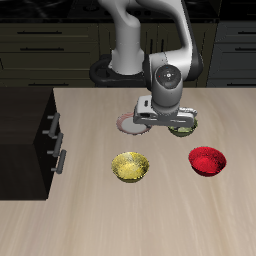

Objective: Place the green bowl on the plate

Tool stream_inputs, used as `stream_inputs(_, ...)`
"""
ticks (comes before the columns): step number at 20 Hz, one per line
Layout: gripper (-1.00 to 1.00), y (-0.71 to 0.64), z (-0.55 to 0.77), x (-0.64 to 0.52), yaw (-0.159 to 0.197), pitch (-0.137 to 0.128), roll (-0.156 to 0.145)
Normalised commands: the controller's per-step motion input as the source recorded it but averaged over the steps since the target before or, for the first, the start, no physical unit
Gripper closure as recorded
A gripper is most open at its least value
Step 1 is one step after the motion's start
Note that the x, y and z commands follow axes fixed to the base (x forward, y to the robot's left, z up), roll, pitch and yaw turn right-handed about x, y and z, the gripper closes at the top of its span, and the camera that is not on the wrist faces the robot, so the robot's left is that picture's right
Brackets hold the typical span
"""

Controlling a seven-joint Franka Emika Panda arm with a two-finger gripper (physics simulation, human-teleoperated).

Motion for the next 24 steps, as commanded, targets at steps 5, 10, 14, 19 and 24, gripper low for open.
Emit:
stream_inputs(5,-1.00,-0.03,-0.12,-0.06,0.015,0.020,-0.011)
stream_inputs(10,-1.00,-0.01,-0.23,-0.02,-0.002,0.042,-0.002)
stream_inputs(14,1.00,0.08,-0.11,0.04,0.023,0.001,0.052)
stream_inputs(19,1.00,0.05,0.05,0.00,-0.007,-0.007,0.018)
stream_inputs(24,1.00,0.07,0.03,0.05,0.006,-0.003,0.024)
